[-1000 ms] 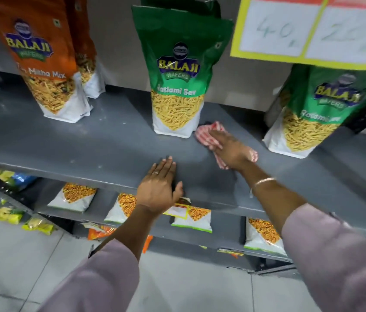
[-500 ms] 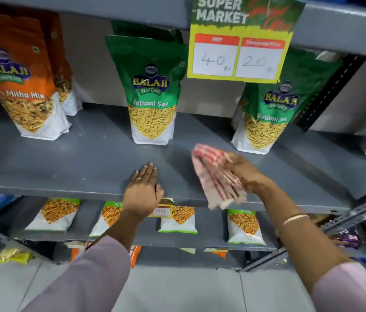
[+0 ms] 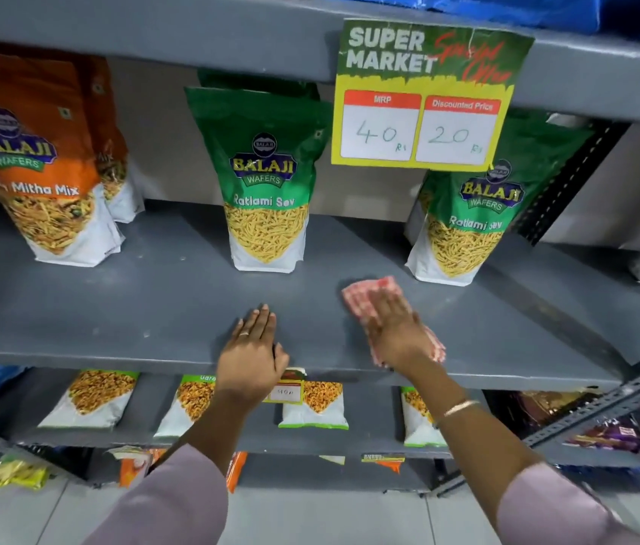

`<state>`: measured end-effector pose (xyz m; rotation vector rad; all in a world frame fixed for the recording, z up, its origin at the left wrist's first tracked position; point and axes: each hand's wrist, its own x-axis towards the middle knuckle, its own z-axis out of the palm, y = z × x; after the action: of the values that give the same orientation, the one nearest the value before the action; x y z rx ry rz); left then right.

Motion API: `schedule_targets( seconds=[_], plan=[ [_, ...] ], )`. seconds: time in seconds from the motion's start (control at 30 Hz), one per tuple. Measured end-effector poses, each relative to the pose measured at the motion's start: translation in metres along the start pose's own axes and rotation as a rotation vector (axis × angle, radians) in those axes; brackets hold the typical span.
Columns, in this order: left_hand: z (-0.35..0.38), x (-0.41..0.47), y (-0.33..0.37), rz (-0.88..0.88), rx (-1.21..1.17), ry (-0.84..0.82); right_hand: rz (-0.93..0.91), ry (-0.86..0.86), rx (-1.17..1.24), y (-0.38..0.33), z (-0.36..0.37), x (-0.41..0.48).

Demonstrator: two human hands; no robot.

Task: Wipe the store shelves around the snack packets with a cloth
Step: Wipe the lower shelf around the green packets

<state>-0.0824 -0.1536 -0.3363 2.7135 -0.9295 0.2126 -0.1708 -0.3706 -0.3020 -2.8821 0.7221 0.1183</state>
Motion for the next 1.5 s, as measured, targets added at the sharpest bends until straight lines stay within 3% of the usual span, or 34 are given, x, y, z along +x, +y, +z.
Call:
schedule_targets(
  seconds=[0.07,0.1,0.2,0.27,0.3,0.4,0.43,0.53,0.57,0.73,0.87,0.93,1.07,1.23,1.33,1.43,1.5],
  plan=[
    [-0.001,-0.001,0.0,0.004,-0.01,0.005,0.215,0.075,0.099,-0.001,-0.002,0.016],
    [-0.003,0.0,0.001,0.007,-0.018,0.005,0.201,0.094,0.111,-0.008,-0.003,0.021],
    [-0.004,0.0,0.002,0.01,-0.031,-0.021,-0.148,0.056,0.055,-0.028,-0.001,0.026],
    [-0.003,0.0,0.001,0.013,-0.031,-0.022,-0.251,0.063,0.038,-0.023,-0.003,0.039],
    [-0.002,0.0,0.0,0.013,-0.035,-0.018,-0.218,0.089,0.038,-0.018,-0.006,0.049],
    [0.0,0.0,-0.002,0.007,-0.057,-0.008,0.136,0.163,0.154,-0.012,-0.007,0.089],
    [0.001,0.001,-0.002,0.01,-0.06,0.002,0.115,0.139,0.149,-0.016,-0.004,0.103],
    [0.004,0.002,-0.004,0.021,-0.075,0.028,-0.203,-0.012,0.046,-0.025,-0.001,0.137],
    [0.005,0.002,-0.004,0.023,-0.082,0.043,-0.213,-0.035,0.048,-0.024,-0.003,0.149],
    [0.008,0.002,-0.004,0.013,-0.099,0.056,0.22,0.04,0.123,-0.035,-0.017,0.19],
    [0.008,0.004,-0.004,-0.002,-0.094,0.026,-0.094,-0.007,0.184,-0.06,-0.017,0.216],
    [0.004,0.002,-0.003,-0.003,-0.094,0.008,-0.073,-0.047,0.184,-0.065,-0.008,0.217],
    [-0.001,0.001,-0.002,-0.005,-0.07,-0.022,-0.175,0.008,0.04,-0.067,-0.007,0.18],
    [0.001,0.001,-0.002,0.0,-0.069,-0.023,-0.094,0.024,0.095,-0.069,-0.005,0.105],
    [0.002,0.0,-0.002,0.008,-0.085,0.013,-0.171,0.055,0.079,-0.069,0.008,0.054],
    [0.001,0.001,-0.001,0.013,-0.096,0.029,-0.27,0.005,0.005,-0.045,0.013,0.008],
    [-0.001,0.0,-0.001,0.009,-0.094,0.011,-0.206,0.006,-0.01,-0.004,0.015,-0.007]
  ],
)
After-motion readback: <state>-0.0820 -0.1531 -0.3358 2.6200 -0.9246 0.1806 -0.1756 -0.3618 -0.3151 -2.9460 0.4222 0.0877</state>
